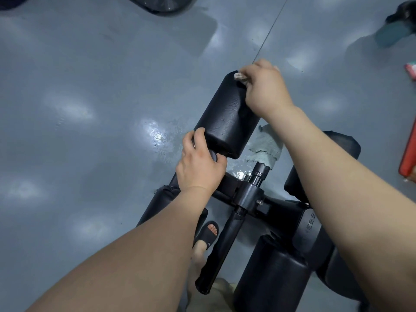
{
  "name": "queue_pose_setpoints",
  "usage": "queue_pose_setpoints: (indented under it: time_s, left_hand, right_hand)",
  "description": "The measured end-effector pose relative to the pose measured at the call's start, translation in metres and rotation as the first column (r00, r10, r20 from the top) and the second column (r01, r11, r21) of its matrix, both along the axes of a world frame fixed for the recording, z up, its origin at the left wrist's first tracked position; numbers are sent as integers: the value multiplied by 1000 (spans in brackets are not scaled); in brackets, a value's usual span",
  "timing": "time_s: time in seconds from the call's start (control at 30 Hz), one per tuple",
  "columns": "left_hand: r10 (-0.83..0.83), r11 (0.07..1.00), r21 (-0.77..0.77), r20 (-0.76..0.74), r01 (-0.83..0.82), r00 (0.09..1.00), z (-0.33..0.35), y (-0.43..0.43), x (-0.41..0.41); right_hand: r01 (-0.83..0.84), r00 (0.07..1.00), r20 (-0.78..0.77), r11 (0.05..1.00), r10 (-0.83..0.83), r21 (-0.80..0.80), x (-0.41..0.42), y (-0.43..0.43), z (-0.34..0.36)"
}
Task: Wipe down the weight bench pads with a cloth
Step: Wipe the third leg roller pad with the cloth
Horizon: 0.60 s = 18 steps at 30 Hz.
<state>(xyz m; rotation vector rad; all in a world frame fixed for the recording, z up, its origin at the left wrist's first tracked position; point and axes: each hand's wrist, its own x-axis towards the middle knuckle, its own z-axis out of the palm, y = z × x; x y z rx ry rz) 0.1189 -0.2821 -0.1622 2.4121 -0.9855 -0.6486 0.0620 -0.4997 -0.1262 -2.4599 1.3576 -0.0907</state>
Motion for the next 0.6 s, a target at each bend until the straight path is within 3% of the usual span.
queue_pose_setpoints:
  time_s: [0.33, 0.43, 0.6]
  left_hand:
    - [-1, 999, -42, -2, 0, 1000, 5, 0, -1]
    - [6, 999, -41, -2, -7, 1000, 4, 0, -1]
    - [-4, 999, -44, 6, 5, 1000, 3, 1, -1]
  right_hand:
    - [-280, 960, 31, 956, 279, 85, -12, 63, 6]
    - [-201, 979, 50, 974, 196, 107, -12, 46, 10]
    - [81, 996, 39, 996, -80, -30, 0, 0, 10]
